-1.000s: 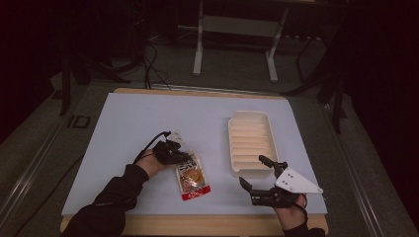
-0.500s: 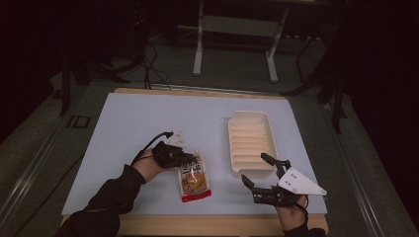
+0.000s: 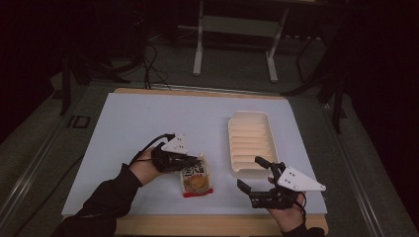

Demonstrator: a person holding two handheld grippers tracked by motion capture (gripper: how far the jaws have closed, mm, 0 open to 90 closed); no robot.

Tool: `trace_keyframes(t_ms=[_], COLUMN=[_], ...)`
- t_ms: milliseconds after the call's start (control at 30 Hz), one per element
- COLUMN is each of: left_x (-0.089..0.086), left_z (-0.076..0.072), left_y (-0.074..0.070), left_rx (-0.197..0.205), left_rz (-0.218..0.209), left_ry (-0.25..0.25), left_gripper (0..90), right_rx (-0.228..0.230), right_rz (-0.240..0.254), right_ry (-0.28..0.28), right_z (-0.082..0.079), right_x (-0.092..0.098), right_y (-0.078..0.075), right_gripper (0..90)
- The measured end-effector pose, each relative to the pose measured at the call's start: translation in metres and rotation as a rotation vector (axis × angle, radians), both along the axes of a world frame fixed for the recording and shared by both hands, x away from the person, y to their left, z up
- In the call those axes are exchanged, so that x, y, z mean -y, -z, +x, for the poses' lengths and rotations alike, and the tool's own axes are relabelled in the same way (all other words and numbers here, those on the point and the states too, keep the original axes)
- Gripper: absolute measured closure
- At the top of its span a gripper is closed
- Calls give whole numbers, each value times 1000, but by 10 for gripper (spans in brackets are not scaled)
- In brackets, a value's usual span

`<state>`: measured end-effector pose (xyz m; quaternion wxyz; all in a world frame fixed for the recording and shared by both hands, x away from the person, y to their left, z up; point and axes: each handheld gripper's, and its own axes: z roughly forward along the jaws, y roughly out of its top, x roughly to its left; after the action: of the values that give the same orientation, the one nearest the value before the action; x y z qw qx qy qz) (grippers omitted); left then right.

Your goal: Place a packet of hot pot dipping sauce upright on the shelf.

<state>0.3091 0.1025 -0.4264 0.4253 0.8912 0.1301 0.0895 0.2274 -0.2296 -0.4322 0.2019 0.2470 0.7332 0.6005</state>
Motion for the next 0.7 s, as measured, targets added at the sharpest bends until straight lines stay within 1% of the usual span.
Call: trace_keyframes(t_ms=[33, 100, 133, 167, 200, 233, 267, 300, 333, 400, 433, 467, 500, 533, 567, 600, 633, 667, 700], left_x=[-2, -6, -7, -8, -8, -8, -9, -9, -9, -8, -8, -7, -7, -6, -6, -6, -6, -4, -3], left_z=[-1, -3, -4, -5, -7, -7, -12, -12, -14, -15, -15, -17, -17, -18, -18, -18, -18, -20, -20], left_y=[-4, -11, -14, -17, -20, -20, -24, -24, -25, -25, -25, -27, -28, -29, -30, -30, -30, -30, -30], left_rx=[3, 22, 30, 42, 53, 53, 82, 82, 76, 81, 81, 78, 75, 83, 79, 79, 79, 84, 84], left_rz=[-16, -33, -40, -47, -55, -55, -67, -67, -66, -61, -61, -45, -46, -44, -46, -46, -46, -39, -31], left_ry=[8, 23, 35, 50, 62, 62, 96, 96, 126, 134, 134, 150, 157, 163, 163, 163, 163, 167, 164], left_gripper=[884, 884, 884, 884, 884, 883, 884, 884, 883, 883, 883, 883, 883, 883, 883, 883, 883, 883, 883], right_rx=[4, 10, 10, -3, -6, -6, -9, -9, -14, -12, -16, -16, -65, -82, -86, -86, -93, -80, -88], right_rz=[-14, -33, -45, -42, -39, -39, -46, -46, -49, -52, -53, -53, -41, -43, -45, -45, -48, -66, -70], right_ry=[0, -8, -10, -30, -39, -39, -91, -91, -127, -131, -143, -143, -179, -191, -197, -197, -212, -246, -256], right_z=[0, 1, 2, 4, 5, 5, 7, 7, 8, 8, 9, 9, 14, 16, 17, 17, 19, 21, 22], right_x=[-2, -5, -6, -8, -9, -9, -15, -15, -22, -25, -29, -29, -39, -42, -45, -45, -47, -52, -54], right_y=[-1, -2, -4, -5, -7, -7, -9, -9, -10, -10, -10, -10, -9, -9, -9, -9, -9, -9, -9], right_gripper=[108, 109, 128, 134, 137, 137, 181, 181, 217, 219, 219, 229, 244, 249, 277, 277, 277, 377, 377])
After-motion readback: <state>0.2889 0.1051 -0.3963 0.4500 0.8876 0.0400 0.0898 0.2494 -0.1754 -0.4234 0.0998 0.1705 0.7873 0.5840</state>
